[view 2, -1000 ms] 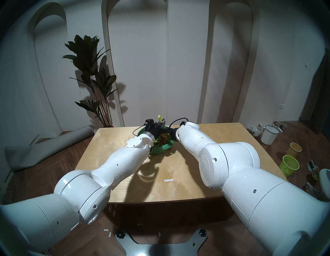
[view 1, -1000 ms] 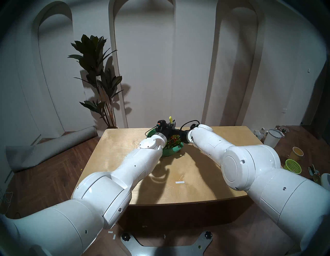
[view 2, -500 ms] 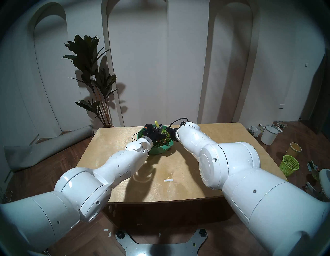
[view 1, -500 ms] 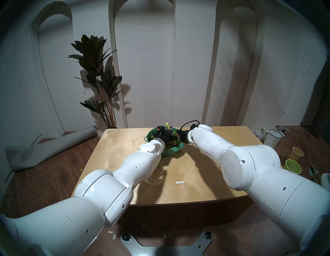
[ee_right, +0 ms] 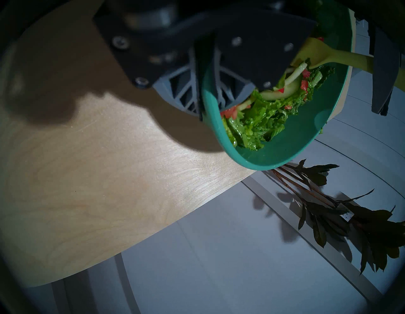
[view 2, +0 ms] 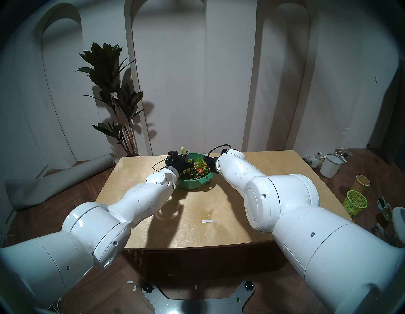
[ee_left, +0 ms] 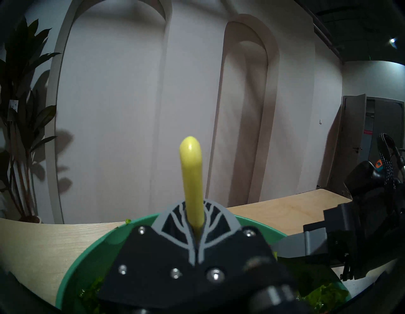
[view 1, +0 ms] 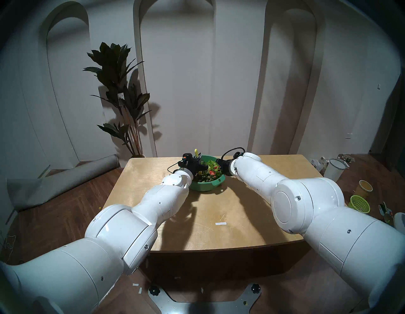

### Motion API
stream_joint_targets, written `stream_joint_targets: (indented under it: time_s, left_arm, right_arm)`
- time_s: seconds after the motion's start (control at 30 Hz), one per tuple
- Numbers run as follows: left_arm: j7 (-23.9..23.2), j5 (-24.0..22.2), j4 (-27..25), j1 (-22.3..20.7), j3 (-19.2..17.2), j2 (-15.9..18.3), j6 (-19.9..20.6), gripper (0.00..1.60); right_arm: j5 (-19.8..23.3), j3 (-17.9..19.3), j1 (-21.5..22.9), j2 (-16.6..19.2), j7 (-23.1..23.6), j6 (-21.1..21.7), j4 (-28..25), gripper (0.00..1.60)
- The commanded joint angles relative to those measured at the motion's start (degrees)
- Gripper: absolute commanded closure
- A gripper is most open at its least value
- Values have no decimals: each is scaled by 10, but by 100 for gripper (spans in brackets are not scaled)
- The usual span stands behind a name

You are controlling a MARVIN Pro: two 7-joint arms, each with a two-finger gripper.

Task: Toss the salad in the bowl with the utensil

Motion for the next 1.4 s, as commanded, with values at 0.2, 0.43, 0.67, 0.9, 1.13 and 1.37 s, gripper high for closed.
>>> stream_joint_targets:
  time_s: [0.2,0.43,0.67,0.9,1.13,1.37]
  left_arm:
    - [-21,-28,-91,34,-23,1,-38,160]
    - [-16,-27,-149,72,-27,23,-64,160]
    - [-13,-16,-196,96,-26,54,-85,160]
    - [-5,-2,-250,126,-25,74,-91,160]
    - [15,15,-305,158,-20,90,-74,160]
    - [47,30,-358,178,-10,104,-20,160]
  right_arm:
    - [1,1,23,0,4,-6,-18,131]
    - [1,1,23,0,4,-6,-17,131]
    - [-2,-2,29,-1,4,-6,-20,160]
    - [-2,-3,33,-4,5,-6,-20,160]
    - [-2,-4,34,-3,7,-7,-20,160]
    - [-1,-4,34,-3,7,-5,-19,160]
